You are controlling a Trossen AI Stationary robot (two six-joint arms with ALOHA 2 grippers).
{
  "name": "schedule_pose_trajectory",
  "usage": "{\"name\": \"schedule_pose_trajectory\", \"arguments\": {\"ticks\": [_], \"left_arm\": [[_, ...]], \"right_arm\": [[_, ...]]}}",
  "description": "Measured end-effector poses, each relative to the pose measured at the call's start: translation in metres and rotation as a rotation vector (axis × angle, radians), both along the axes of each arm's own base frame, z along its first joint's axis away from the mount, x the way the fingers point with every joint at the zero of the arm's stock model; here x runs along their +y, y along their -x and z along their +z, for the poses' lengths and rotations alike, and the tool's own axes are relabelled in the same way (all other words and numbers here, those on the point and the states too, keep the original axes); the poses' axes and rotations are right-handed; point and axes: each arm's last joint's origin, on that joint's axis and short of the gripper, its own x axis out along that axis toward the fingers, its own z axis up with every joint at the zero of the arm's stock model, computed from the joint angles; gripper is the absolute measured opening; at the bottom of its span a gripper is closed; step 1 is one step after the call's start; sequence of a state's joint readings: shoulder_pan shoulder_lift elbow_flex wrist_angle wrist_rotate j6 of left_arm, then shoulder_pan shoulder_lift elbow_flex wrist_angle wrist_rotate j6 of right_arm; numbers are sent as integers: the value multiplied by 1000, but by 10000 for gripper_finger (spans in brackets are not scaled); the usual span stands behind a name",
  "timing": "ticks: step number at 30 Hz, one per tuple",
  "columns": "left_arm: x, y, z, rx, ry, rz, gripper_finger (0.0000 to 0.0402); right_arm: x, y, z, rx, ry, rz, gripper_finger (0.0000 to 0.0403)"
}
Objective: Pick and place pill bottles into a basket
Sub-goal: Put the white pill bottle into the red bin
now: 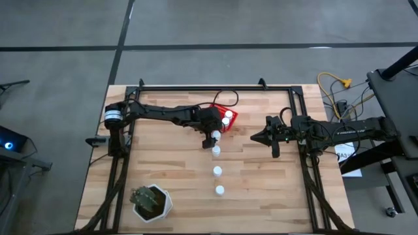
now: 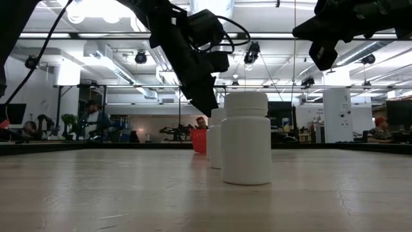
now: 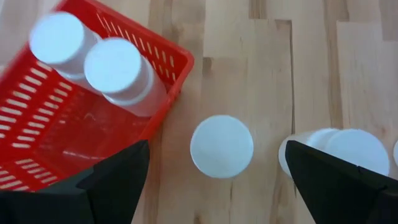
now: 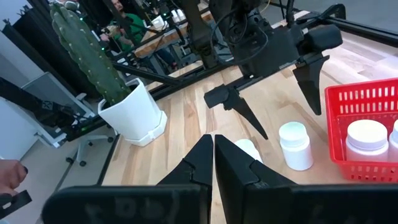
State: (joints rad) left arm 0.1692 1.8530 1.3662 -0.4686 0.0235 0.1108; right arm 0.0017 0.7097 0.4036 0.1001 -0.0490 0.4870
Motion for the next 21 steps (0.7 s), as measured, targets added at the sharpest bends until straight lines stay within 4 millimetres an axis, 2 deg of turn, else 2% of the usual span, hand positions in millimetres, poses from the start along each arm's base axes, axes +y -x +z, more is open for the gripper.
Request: {"name": "schedule_pose_trajectory", "arguments": {"ticks": [21], "left_arm": [[-2, 1, -7, -16, 40, 34, 357]], "right_arm": [[-1, 0, 0, 0, 32, -21, 9]]}}
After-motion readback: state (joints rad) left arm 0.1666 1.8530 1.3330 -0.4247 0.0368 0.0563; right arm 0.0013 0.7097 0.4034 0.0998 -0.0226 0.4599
